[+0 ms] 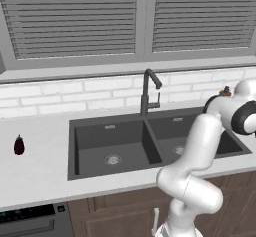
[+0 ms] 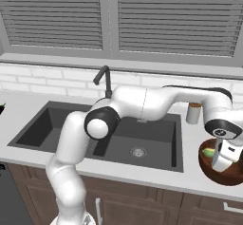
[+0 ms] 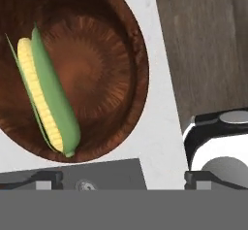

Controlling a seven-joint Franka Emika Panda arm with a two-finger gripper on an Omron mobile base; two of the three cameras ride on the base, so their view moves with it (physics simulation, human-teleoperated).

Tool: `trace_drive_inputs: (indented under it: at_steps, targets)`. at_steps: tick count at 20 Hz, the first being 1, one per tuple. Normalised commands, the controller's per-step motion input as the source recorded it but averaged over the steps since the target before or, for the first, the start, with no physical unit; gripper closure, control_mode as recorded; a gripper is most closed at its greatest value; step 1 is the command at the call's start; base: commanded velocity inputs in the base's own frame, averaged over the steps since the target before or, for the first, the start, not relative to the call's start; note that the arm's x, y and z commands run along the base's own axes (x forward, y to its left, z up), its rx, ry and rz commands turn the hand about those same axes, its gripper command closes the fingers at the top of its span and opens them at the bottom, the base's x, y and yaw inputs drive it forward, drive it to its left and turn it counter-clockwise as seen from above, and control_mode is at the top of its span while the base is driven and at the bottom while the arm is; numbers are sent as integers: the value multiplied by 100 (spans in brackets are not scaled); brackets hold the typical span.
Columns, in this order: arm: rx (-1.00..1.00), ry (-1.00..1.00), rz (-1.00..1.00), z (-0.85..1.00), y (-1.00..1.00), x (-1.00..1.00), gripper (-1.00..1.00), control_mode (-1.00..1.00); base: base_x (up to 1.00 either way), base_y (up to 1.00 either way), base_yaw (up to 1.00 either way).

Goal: Pick the corn from the sink and place it in the bowl. Then pick the bowl and place it in the microwave. Then close the microwave door and press the start button.

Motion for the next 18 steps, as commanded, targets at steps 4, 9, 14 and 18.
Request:
trace_drive_inputs:
  at_steps: [4,9,14,18]
  targets:
    - [0,4,-21,-6,1,-20,-100,-100,0,0,0]
    - [0,5,-12,-17,0,-2,-100,-100,0,0,0]
    - [-1,1,-2,-30,0,0,-100,-100,0,0,0]
    - [0,0,0,-21,-3,0,-100,-100,0,0,0]
